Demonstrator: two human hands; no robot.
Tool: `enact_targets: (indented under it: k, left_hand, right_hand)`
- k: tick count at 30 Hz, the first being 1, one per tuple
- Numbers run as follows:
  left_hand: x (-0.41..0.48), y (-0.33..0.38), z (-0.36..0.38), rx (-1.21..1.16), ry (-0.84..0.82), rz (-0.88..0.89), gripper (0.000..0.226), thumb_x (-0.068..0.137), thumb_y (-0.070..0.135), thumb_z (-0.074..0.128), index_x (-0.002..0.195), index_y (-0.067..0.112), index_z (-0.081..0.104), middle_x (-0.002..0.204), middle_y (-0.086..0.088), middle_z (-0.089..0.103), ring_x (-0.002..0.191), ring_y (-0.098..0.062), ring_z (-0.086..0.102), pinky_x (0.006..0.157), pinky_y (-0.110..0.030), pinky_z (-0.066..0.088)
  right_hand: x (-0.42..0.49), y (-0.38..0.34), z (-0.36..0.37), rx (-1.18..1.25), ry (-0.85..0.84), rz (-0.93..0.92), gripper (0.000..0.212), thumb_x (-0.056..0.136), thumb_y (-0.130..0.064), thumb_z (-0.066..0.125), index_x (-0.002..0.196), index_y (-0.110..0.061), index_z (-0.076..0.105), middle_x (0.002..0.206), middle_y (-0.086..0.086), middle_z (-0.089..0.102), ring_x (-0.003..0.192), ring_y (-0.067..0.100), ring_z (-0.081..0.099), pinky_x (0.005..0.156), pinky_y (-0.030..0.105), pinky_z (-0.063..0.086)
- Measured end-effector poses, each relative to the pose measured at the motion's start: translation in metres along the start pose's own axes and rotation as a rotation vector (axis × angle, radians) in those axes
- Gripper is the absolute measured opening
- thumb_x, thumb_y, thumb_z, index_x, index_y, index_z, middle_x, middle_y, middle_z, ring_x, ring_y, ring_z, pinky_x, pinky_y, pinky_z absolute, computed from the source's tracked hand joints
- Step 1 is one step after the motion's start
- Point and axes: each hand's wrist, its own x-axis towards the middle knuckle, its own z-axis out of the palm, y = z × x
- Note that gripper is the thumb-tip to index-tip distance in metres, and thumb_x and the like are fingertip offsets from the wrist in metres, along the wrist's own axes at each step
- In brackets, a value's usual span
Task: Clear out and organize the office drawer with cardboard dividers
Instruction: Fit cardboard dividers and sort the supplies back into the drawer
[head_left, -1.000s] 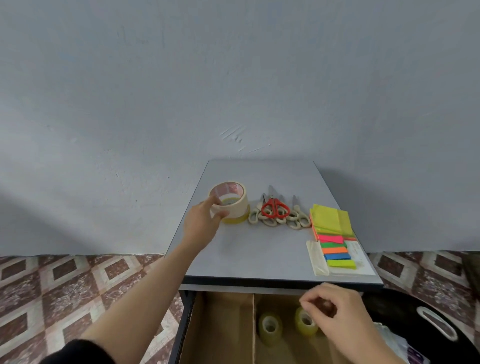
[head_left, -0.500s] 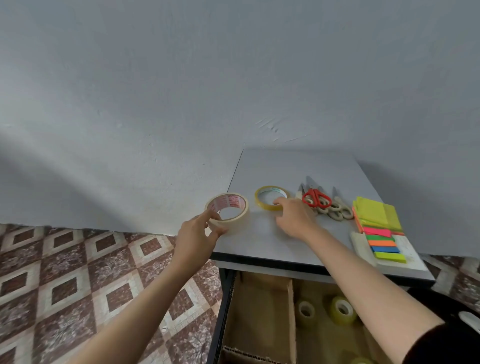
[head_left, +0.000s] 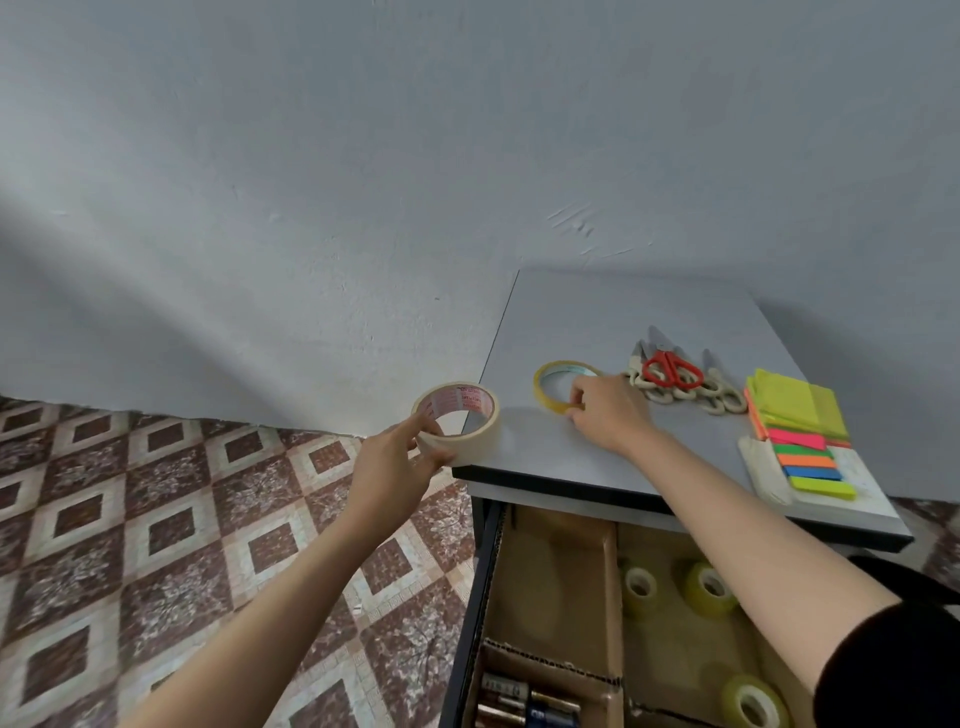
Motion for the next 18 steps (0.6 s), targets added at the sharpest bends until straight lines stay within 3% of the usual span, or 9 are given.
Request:
enact_targets:
  k: [4, 8, 14, 18]
  left_hand:
    - [-0.016, 0.001, -0.002, -0.011, -0.010, -0.006, 0.009, 0.083, 0.020, 0.069, 0.087, 0.022, 0.061, 0.085, -0.005, 0.069, 0.081, -0.025, 0.063, 0.072, -0.046, 0.051]
    - [-0.038, 0.006, -0.002, -0.012, -0.034, -0.005, 0.010, 0.084, 0.019, 0.068, 0.092, 0.021, 0.062, 0.087, 0.008, 0.061, 0.085, -0.008, 0.056, 0.063, -0.021, 0.044]
    - [-0.069, 0.021, 0.001, -0.002, -0.061, 0.032, 0.014, 0.083, 0.019, 0.068, 0.096, 0.021, 0.063, 0.090, 0.008, 0.062, 0.089, -0.007, 0.057, 0.070, -0.024, 0.042]
    - [-0.097, 0.031, 0.012, -0.071, -0.077, 0.062, 0.014, 0.083, 0.018, 0.068, 0.089, 0.027, 0.060, 0.081, 0.017, 0.059, 0.078, 0.006, 0.053, 0.062, -0.012, 0.038]
  right_hand:
    - [-0.038, -0.004, -0.009, 0.064, -0.023, -0.041, 0.012, 0.090, -0.021, 0.059, 0.096, -0.012, 0.063, 0.095, 0.005, 0.062, 0.087, 0.022, 0.056, 0.069, 0.027, 0.039]
    - [-0.087, 0.004, -0.019, 0.131, -0.064, -0.063, 0.007, 0.091, -0.020, 0.059, 0.093, -0.014, 0.060, 0.069, -0.005, 0.051, 0.076, 0.020, 0.054, 0.069, 0.027, 0.041]
    - [-0.167, 0.032, -0.028, 0.364, -0.024, -0.028, 0.002, 0.089, -0.014, 0.061, 0.089, -0.013, 0.063, 0.062, -0.003, 0.053, 0.060, 0.012, 0.052, 0.063, 0.021, 0.041]
    - [-0.215, 0.062, -0.032, 0.402, -0.019, 0.018, 0.004, 0.087, -0.014, 0.064, 0.089, -0.017, 0.067, 0.063, -0.006, 0.056, 0.057, 0.005, 0.052, 0.063, 0.018, 0.046]
